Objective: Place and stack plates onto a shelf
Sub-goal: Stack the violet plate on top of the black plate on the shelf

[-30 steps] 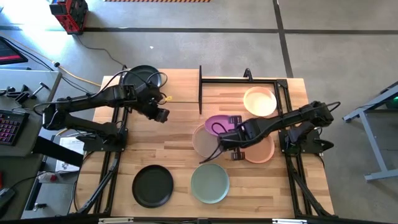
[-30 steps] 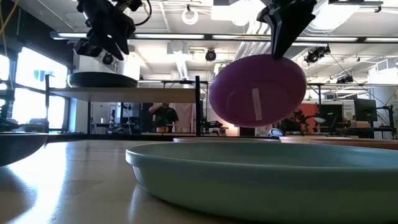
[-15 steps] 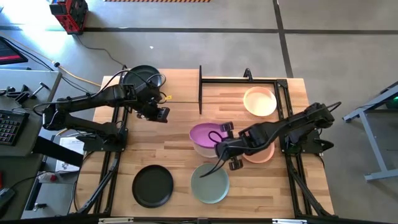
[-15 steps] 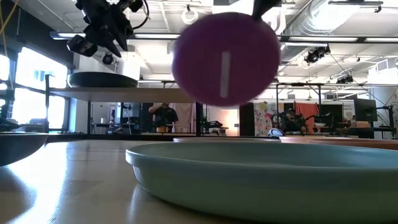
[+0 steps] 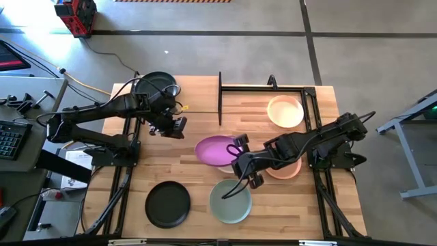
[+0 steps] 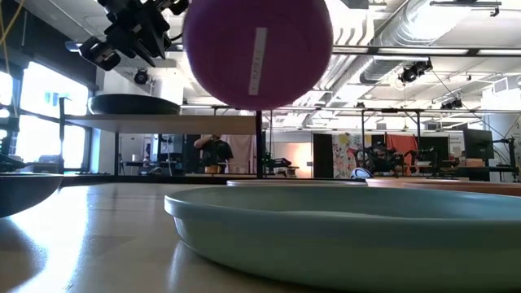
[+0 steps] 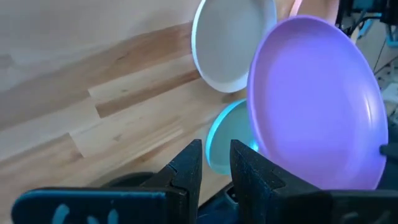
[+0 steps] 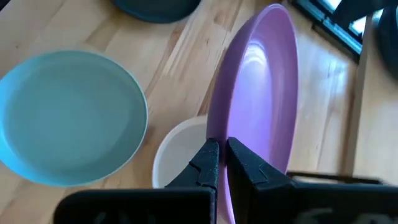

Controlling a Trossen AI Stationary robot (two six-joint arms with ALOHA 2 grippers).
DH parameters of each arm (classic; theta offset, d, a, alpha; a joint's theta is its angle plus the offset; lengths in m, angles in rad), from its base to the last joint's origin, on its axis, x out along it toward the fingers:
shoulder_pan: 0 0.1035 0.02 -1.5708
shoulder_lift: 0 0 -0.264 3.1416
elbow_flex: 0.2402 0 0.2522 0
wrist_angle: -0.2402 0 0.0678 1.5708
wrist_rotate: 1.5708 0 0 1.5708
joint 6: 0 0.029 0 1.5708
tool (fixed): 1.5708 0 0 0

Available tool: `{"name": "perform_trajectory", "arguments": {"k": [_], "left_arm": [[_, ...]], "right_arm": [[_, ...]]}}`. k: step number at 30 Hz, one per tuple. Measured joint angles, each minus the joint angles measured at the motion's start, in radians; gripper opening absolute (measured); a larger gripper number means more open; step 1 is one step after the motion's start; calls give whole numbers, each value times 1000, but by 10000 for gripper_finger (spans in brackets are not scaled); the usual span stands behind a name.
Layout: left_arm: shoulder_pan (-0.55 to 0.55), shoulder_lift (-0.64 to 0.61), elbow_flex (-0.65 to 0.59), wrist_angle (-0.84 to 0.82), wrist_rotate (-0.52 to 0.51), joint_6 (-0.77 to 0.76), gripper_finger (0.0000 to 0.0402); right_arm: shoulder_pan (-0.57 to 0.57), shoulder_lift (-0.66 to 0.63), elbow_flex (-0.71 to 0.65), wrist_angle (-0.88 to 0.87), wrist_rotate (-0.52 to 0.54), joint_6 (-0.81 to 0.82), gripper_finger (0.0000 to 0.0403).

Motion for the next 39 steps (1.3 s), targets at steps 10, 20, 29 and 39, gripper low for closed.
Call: {"name": "perform_trajectory", "arguments": {"k": [10, 20, 29, 39], "left_arm": [[-19, 0, 0, 119, 11, -161, 71], [-39, 27, 0, 194, 52, -191, 71], [-33, 68, 0, 194, 52, -173, 71], [-34, 112, 0, 180, 63, -134, 71]], "right_arm": [[-20, 0, 0, 81, 17, -143, 0], [-53, 0, -2, 81, 20, -169, 0], [-52, 0, -2, 49, 37, -142, 0], [-53, 0, -2, 34, 60, -115, 0]]}}
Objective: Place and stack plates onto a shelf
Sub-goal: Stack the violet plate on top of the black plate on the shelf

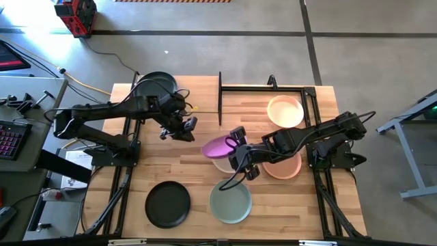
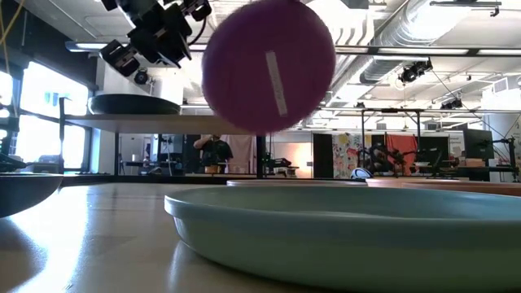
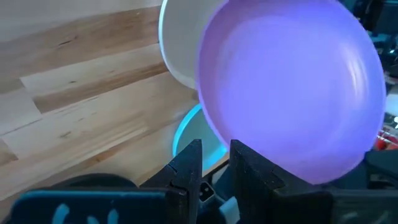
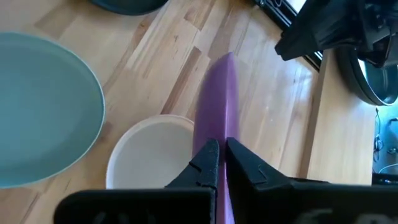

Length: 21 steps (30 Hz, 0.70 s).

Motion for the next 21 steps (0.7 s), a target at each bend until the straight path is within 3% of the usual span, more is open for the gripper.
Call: {"name": "perform_trajectory", "arguments": {"k": [10, 21], "left_arm": [[0, 1, 0, -2, 7, 69, 71], [-26, 1, 0, -2, 42, 258, 71]], "right_arm": [[0, 0, 0, -56, -5, 107, 1], [0, -1, -2, -124, -102, 268, 2]]}}
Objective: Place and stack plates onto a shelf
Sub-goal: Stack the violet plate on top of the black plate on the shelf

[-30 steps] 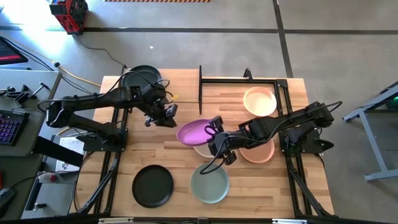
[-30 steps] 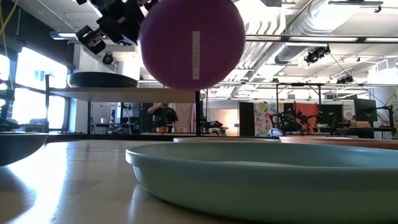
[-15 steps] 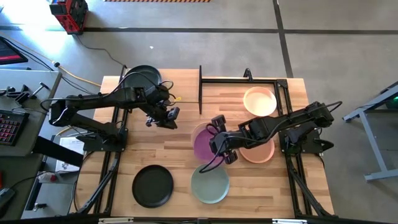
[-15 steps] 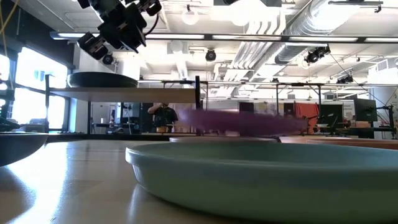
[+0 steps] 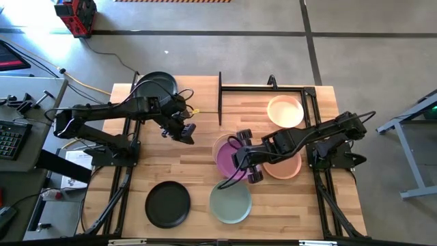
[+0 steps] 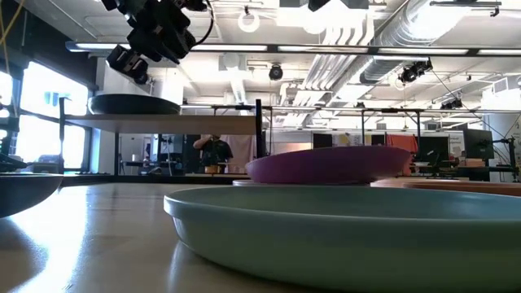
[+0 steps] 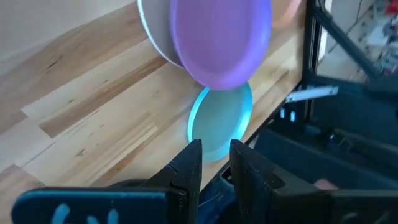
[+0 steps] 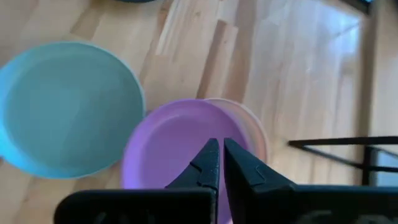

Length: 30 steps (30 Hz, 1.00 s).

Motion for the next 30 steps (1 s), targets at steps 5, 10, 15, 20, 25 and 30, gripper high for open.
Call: {"name": "perform_trajectory", "arguments": {"k": [5, 10, 15, 20, 25, 30], "left_arm": [[-26, 0, 0, 0, 0, 75, 71], [-43, 0, 0, 0, 0, 115, 71], [-46, 0, 0, 0, 0, 145, 71], [-46, 0, 0, -2, -1, 157, 71], [-46, 0, 0, -2, -1, 158, 71], [-46, 0, 0, -2, -1, 159, 71]], "right_arm": [[0, 0, 0, -18, 0, 54, 32], [0, 1, 0, -22, -1, 86, 95], [1, 36, 0, -38, -47, 108, 141], [1, 123, 0, -50, -50, 103, 149], [-6, 212, -1, -55, -50, 102, 149], [-14, 277, -1, -53, -49, 108, 144]]}}
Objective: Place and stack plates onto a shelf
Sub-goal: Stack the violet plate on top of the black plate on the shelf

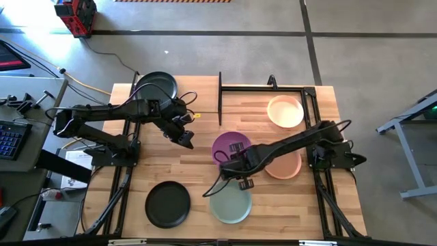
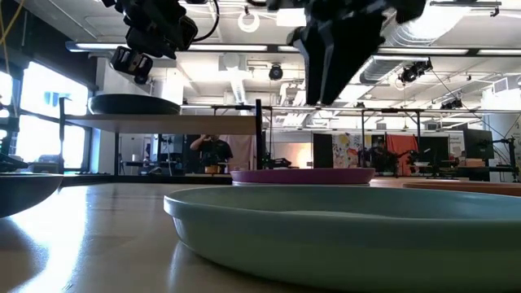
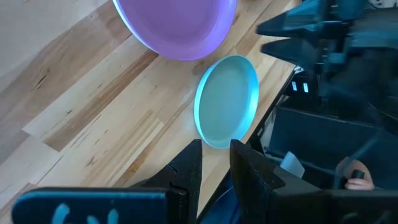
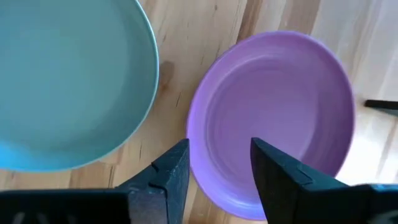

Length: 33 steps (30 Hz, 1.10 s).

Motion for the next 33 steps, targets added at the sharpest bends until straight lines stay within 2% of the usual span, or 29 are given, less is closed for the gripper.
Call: {"name": "perform_trajectory", "arguments": {"k": [7, 14, 19, 33], "left_arm": [[0, 0, 0, -3, 1, 17, 71], [0, 0, 0, -5, 2, 34, 71], [0, 0, 0, -6, 2, 34, 71], [0, 0, 0, -7, 4, 34, 71]], "right_arm": [[-18, 77, 0, 16, 0, 47, 125], [-21, 139, 0, 20, -1, 70, 122], [-21, 149, 0, 27, -45, 90, 122], [-26, 193, 0, 83, -51, 93, 122]]}}
